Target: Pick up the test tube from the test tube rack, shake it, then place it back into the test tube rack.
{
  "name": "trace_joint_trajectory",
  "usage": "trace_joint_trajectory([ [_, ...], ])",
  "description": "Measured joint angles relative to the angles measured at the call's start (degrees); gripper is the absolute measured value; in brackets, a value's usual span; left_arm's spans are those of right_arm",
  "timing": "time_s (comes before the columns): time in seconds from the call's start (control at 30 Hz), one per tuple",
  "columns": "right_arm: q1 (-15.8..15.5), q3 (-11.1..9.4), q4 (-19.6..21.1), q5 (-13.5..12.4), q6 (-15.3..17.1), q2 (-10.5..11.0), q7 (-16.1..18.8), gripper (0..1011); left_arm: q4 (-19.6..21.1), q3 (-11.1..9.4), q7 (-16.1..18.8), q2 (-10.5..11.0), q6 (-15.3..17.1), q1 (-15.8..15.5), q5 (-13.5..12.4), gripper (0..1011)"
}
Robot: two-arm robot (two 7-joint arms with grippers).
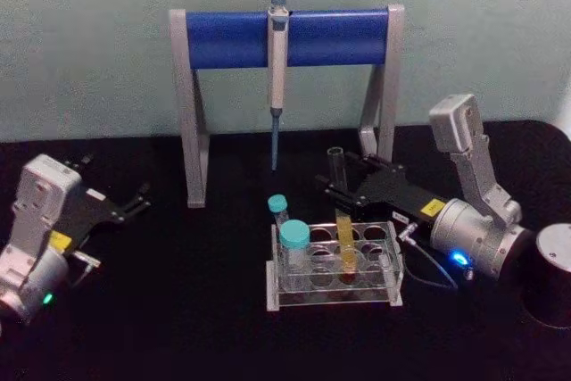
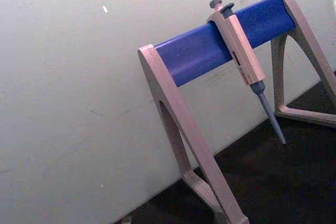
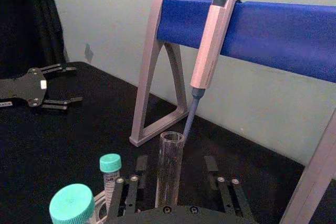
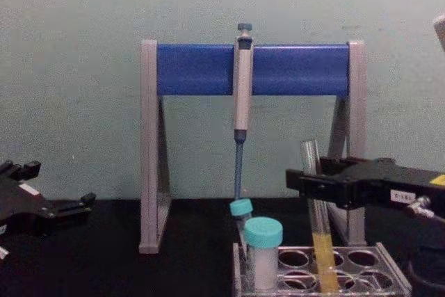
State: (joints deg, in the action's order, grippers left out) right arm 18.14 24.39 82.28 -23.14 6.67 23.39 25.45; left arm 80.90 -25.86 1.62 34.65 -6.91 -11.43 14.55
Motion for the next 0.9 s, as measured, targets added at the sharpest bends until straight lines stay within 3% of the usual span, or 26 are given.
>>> trace_joint_trajectory([
  [0.5, 0.0, 0.0, 0.01, -0.04, -0.06, 0.0, 0.02, 239, 0.0, 0.0, 0.0, 0.0, 0.0, 0.0, 0.0, 1001],
  [0.9, 0.0, 0.0, 0.01, -0.05, -0.06, 0.0, 0.01, 237, 0.0, 0.0, 0.0, 0.0, 0.0, 0.0, 0.0, 1001],
])
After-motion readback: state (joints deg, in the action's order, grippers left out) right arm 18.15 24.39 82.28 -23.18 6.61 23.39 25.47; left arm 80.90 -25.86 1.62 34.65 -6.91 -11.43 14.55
